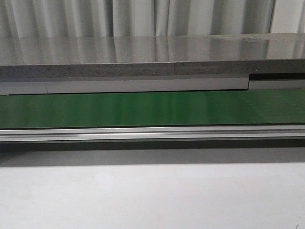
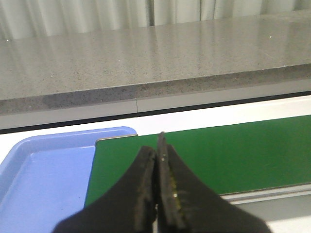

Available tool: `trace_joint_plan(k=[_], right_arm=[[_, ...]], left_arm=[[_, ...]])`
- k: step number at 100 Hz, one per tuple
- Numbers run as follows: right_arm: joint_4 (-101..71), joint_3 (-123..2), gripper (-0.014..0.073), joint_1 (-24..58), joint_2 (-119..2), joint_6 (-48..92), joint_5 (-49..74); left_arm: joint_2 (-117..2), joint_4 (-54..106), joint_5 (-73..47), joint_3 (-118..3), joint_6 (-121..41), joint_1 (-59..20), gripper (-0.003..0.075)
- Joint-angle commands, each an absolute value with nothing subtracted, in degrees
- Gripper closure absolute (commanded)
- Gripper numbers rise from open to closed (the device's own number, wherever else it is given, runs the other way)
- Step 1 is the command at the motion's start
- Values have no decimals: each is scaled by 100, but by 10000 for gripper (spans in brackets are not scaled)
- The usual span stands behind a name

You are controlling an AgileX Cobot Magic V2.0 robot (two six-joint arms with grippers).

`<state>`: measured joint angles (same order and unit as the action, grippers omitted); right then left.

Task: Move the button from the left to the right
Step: 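Lift the button with the right gripper and lower it into the green tray, then open the right gripper and raise it away from the green tray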

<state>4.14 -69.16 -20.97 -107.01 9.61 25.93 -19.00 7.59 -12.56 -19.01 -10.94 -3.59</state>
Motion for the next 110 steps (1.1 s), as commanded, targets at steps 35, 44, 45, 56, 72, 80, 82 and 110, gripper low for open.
trace_joint_plan(k=[35, 44, 45, 56, 72, 80, 82, 110], right_arm=[[461, -7094, 113, -2139, -10416, 1019, 2384], [461, -7094, 109, -2139, -10410, 1019, 2410], [461, -7094, 109, -2139, -10410, 1019, 2418], [435, -7094, 110, -2139, -10336, 1019, 2437], [221, -7094, 110, -2126, -9980, 1014, 2238], [0, -7094, 110, -2068, -9734, 1014, 2089], [-32, -7094, 110, -2046, -9667, 1014, 2065], [-342, -7086, 110, -1419, -8758, 1014, 1881]], left_arm=[[-1931, 827, -853, -2047, -1073, -395, 739], [-1931, 827, -853, -2047, -1073, -395, 739], [-1931, 827, -853, -2047, -1073, -395, 739], [-1931, 827, -853, -2047, -1073, -395, 739], [-1931, 827, -853, -2047, -1073, -395, 739], [-1931, 827, -853, -2047, -1073, -395, 739], [-1931, 827, -853, -2047, -1073, -395, 739], [-1931, 827, -853, -2047, -1073, -395, 739]])
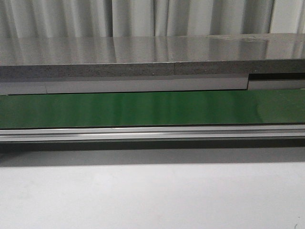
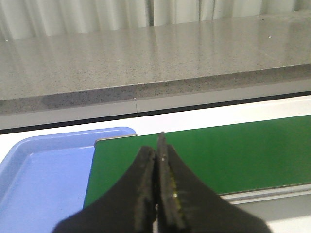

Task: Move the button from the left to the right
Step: 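Open the right gripper and raise it away from the green tray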

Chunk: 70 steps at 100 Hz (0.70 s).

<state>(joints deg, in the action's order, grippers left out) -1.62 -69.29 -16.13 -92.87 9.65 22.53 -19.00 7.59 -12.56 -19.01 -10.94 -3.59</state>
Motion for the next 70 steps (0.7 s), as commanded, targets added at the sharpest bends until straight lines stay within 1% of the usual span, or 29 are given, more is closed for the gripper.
trace_joint_plan(k=[1, 15, 31, 46, 70], right_arm=[[-356, -7078, 110, -1399, -8758, 1014, 1881], [-522, -6794, 110, -934, -8255, 1014, 1621], [-541, -6087, 118, -476, -7665, 1014, 880], [-547, -5011, 120, -108, -6938, 1014, 0], [-547, -3381, 120, 351, -5598, 1014, -926]], left_arm=[[-1931, 827, -853, -2047, -1073, -395, 739], [-1931, 827, -853, -2047, -1073, -395, 739], [-1931, 827, -853, -2047, -1073, -395, 739], [-1931, 827, -853, -2047, -1073, -395, 739], [-1931, 827, -853, -2047, -1073, -395, 739]])
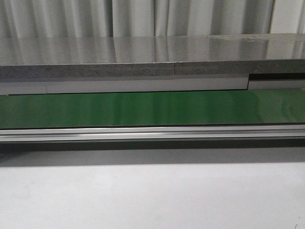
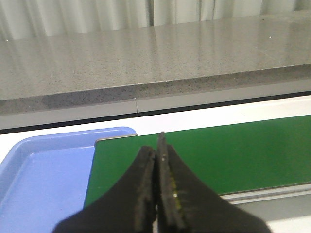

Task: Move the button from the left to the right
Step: 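Open the right gripper and raise it away from the green tray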

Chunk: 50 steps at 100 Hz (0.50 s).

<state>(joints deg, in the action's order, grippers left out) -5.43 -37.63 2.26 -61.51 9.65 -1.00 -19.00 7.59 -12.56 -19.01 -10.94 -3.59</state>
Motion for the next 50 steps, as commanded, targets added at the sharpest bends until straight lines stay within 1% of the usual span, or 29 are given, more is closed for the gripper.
trace_joint_plan(k=[1, 11, 23, 38, 50], right_arm=[[-547, -3336, 120, 372, -5516, 1014, -951], [-613, -2722, 120, 512, -4967, 1010, -1250], [-711, -2244, 126, 583, -4357, 926, -1287], [-749, -2051, 129, 583, -3677, 762, -1343], [-749, -2047, 132, 583, -3406, 762, -1205]], left_arm=[[-1931, 827, -853, -2047, -1073, -395, 739], [-1931, 827, -853, -2047, -1073, -395, 739], [-1931, 827, -853, -2047, -1073, -395, 739], [-1931, 827, -853, -2047, -1073, -395, 739], [-1931, 827, -853, -2047, -1073, -395, 739]])
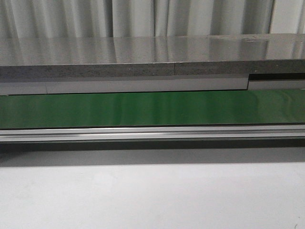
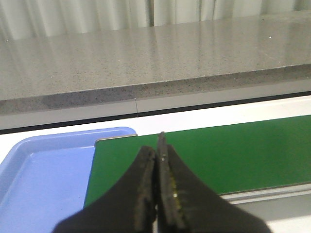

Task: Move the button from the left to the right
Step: 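Open the right gripper and raise it away from the green tray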

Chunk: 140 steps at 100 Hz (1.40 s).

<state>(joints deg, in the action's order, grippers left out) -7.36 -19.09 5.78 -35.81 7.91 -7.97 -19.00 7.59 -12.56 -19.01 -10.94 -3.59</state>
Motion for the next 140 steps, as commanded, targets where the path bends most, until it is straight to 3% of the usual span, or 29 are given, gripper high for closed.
trace_joint_plan(k=[1, 14, 38, 140], right_arm=[[-749, -2047, 137, 583, -3400, 762, -1181], [-749, -2047, 250, 583, -3372, 762, -942], [-749, -2047, 669, 583, -3372, 762, -660], [-742, -1993, 662, 583, -3372, 762, -670]], left_arm=[[-1931, 827, -853, -2047, -1073, -395, 739], [-1931, 827, -853, -2047, -1073, -395, 739], [-1931, 827, -853, -2047, -1073, -395, 739], [-1931, 827, -853, -2047, -1073, -395, 739]])
